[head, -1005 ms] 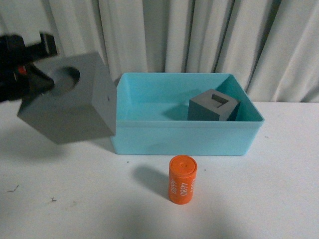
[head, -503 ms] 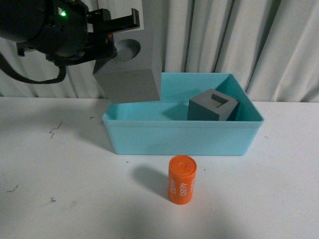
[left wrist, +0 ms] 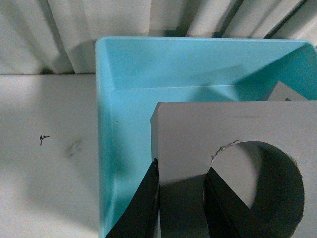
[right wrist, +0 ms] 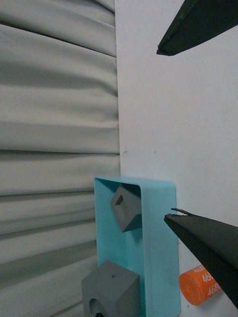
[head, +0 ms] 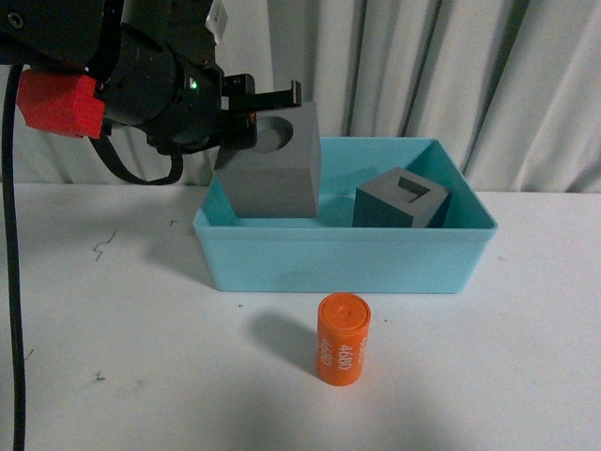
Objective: Place gray and orange parts in blue box
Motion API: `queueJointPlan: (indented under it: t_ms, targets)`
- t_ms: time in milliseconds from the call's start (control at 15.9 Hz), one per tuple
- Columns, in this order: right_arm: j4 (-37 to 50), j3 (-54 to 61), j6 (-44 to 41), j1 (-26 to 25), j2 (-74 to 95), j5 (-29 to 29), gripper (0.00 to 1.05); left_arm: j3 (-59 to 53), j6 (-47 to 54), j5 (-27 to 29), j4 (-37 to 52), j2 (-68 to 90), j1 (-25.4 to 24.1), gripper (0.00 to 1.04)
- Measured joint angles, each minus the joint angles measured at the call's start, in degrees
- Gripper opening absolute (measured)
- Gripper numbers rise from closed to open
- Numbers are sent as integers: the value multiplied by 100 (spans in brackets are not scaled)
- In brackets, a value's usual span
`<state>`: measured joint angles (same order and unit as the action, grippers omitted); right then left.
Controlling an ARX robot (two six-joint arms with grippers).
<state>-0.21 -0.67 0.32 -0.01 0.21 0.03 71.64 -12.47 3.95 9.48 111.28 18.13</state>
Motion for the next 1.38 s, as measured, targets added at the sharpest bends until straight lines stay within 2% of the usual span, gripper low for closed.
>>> queueJointPlan:
  t_ms: [188,251,377,503,691,817,880,942,1131,1257,1382]
  targets:
    - [0,0,2,0,0,0,98,50,74,55,68,92,-125,20]
    - [0,0,2,0,0,0,98,50,81,76,63,103,-168,27]
    - [0,0,0,0,0,0,98,-15,87,87,142,70,-249,50]
    - [0,0,2,0,0,0,98,-358,-37,28,66,-216,-378,68]
    - [0,0,0,0,0,0,98,-1499,-811,-538,-216,-1698,-881,99]
    - [0,0,2,0,0,0,98,-2559,-1294,-879,-599,-3285,-1436,98]
    - [0,0,2,0,0,0,98,-3790,-1506,-1145,-1606,-4892,-2221,98]
    - [-2,0,2,0,0,0,98,-4391,-1486,-1246,-2168,-5626,-2651,98]
    - [0,0,2,0,0,0,98,-5283,-1370,-1821,-3585,-7606,-4015,98]
    - [0,0,2,0,0,0,98,-5327,-1266,-2050,-4048,-8408,-4238,98]
    - [0,0,2,0,0,0,98,-5340,-1263,-2105,-4116,-8653,-4245,98]
